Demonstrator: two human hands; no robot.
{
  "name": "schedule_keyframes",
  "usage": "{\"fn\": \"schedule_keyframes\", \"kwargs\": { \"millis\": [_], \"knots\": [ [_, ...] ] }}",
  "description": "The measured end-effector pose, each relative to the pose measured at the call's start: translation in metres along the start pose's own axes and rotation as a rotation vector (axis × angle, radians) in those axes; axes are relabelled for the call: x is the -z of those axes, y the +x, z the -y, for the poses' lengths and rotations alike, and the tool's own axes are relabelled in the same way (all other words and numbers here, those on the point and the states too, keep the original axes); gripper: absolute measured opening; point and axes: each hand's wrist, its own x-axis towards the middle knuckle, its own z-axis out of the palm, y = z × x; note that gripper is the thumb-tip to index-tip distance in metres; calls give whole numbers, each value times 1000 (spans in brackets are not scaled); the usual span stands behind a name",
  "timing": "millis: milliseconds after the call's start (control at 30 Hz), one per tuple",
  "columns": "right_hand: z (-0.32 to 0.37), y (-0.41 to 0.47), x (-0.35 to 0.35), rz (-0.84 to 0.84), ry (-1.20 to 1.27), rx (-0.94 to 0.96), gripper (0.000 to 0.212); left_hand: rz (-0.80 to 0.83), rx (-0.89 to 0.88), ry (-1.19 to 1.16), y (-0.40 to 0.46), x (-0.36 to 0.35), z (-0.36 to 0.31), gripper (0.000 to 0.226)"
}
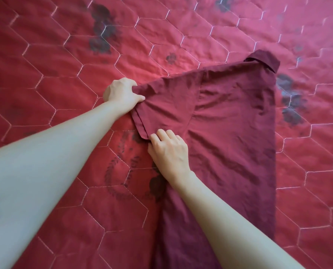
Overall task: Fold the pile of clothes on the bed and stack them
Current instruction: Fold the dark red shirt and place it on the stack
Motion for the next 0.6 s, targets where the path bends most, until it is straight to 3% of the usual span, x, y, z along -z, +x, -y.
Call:
{"fn": "schedule_keyframes", "kwargs": {
  "millis": [100,200,333,400,467,600],
  "knots": [
    [-1,9,14,-4,210,-227,15,54,69,-347,3,17,-16,17],
    [-17,14,33,-66,609,-659,3,86,83,-625,5,36,-51,15],
    [-51,2,44,-46,1009,-1194,8,275,-40,-918,-10,29,-110,6],
    [-64,-16,43,-33,947,-1304,8,190,-206,-775,-31,-1,-123,31],
    [-75,-36,43,-65,765,-1328,7,53,-401,-459,-66,-43,-116,47],
    [-98,-46,41,-83,558,-1196,19,8,-488,126,-130,-121,-62,58]
  ]
}}
